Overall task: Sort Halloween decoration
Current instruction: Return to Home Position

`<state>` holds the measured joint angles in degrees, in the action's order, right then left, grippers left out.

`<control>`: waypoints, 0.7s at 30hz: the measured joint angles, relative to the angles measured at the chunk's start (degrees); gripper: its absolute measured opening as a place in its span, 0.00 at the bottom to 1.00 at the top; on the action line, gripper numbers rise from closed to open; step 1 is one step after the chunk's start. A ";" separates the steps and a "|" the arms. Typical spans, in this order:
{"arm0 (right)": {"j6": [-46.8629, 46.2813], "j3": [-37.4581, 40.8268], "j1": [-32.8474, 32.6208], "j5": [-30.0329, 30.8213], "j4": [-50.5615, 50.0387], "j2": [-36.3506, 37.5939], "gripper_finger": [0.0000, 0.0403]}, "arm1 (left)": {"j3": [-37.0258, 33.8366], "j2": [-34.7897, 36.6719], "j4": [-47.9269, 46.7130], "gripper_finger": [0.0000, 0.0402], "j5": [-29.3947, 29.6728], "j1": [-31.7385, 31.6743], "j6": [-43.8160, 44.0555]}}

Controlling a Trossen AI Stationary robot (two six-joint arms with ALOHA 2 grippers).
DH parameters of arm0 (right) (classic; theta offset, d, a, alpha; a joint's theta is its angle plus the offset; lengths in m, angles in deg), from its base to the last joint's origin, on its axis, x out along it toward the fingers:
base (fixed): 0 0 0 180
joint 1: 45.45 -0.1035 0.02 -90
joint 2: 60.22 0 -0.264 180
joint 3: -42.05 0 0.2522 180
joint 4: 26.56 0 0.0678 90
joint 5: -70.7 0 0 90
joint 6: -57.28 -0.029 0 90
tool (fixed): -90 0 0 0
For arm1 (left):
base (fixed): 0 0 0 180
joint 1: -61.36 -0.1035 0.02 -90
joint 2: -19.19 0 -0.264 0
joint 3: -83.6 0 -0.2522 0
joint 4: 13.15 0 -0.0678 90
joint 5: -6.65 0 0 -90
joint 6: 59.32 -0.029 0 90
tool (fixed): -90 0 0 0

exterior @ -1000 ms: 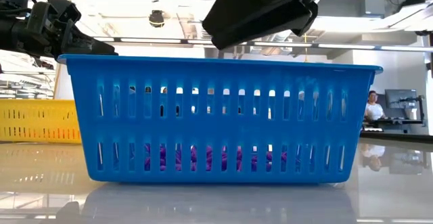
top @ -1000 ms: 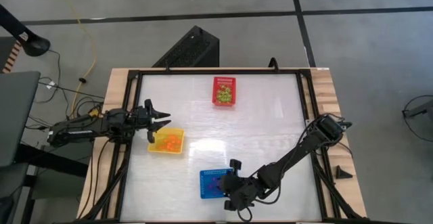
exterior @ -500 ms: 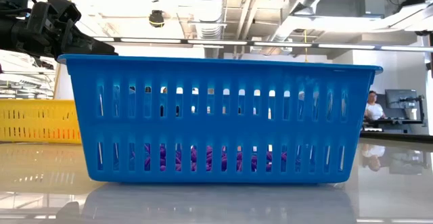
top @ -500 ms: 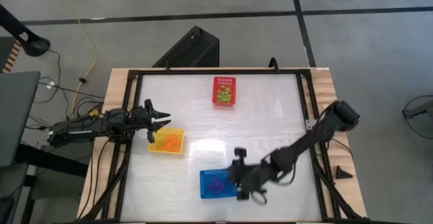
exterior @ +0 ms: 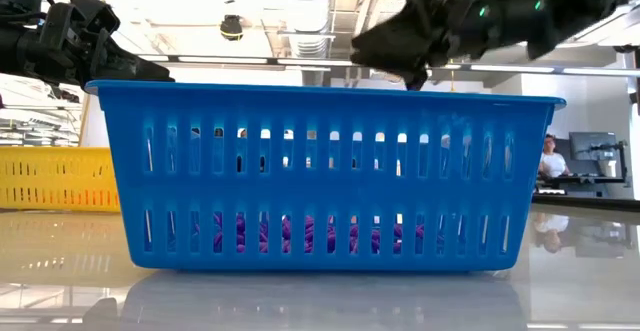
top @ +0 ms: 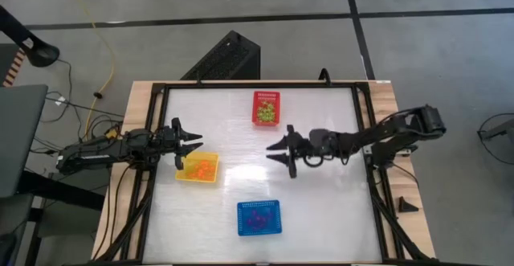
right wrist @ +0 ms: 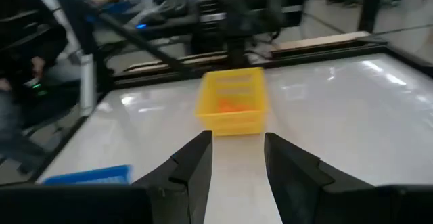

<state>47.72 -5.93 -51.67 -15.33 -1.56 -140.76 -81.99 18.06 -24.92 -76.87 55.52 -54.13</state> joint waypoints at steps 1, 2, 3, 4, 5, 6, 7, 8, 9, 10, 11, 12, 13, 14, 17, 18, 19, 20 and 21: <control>-0.04 0.89 1.66 -0.90 1.67 -0.19 0.41 | 0.01 0.00 0.00 0.29 0.00 0.01 0.00; -0.04 1.45 3.15 -1.98 2.90 -0.36 0.41 | 0.01 0.01 0.00 0.29 -0.01 0.01 -0.01; -0.03 1.86 4.49 -3.27 3.74 -0.70 0.41 | 0.01 0.00 0.00 0.29 0.00 0.00 0.00; -0.13 1.92 5.72 -4.67 3.80 -1.21 0.41 | 0.00 0.00 0.00 0.29 0.00 0.00 0.00; -1.01 1.90 6.74 -6.11 4.02 -1.73 0.41 | 0.01 0.01 0.00 0.29 0.00 0.00 0.00; -2.63 1.90 7.86 -8.11 4.39 -2.62 0.41 | 0.01 0.00 0.00 0.29 -0.01 0.02 -0.01; -4.50 1.91 9.11 -11.42 5.83 -3.74 0.41 | 0.00 0.02 0.00 0.29 0.00 0.00 0.00; -5.81 1.92 10.26 -15.88 8.56 -5.03 0.41 | 0.00 0.02 0.00 0.29 0.00 0.00 0.00; -6.84 1.92 11.38 -20.49 11.77 -6.43 0.41 | 0.02 0.00 0.00 0.29 -0.02 0.02 0.00; -7.35 1.91 12.43 -24.94 15.86 -8.06 0.41 | 0.00 0.00 0.00 0.29 0.00 0.00 0.00; -8.05 1.90 13.38 -28.46 20.20 -9.73 0.41 | 0.02 0.00 0.00 0.29 0.02 0.02 0.00; -8.68 1.89 14.40 -30.87 23.79 -11.41 0.41 | 0.00 0.01 0.00 0.29 0.02 0.02 0.00; -9.27 1.87 15.44 -32.39 26.87 -13.08 0.41 | 0.01 0.00 0.00 0.29 0.02 0.00 -0.01; -9.88 1.87 16.44 -32.88 29.47 -14.58 0.41 | 0.01 0.00 0.00 0.29 0.03 0.00 -0.02; -10.58 1.87 19.33 -32.73 36.21 -18.41 0.41 | 0.00 0.00 0.00 0.29 0.04 0.02 0.00; -11.20 1.87 20.20 -32.63 37.84 -19.32 0.41 | 0.02 0.00 0.00 0.29 0.04 0.00 0.00; -12.22 1.87 21.01 -32.62 39.34 -20.13 0.41 | 0.00 0.01 0.00 0.29 0.04 0.00 -0.01; -13.39 1.87 21.90 -32.64 40.42 -20.86 0.41 | 0.01 0.00 0.00 0.29 0.07 0.02 -0.02; -14.41 1.87 22.74 -32.68 40.94 -21.35 0.41 | 0.01 0.01 0.00 0.29 0.07 0.01 -0.01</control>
<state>33.31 -4.05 -28.94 -48.01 39.38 -162.11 -81.98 18.07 -24.92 -76.81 55.53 -54.14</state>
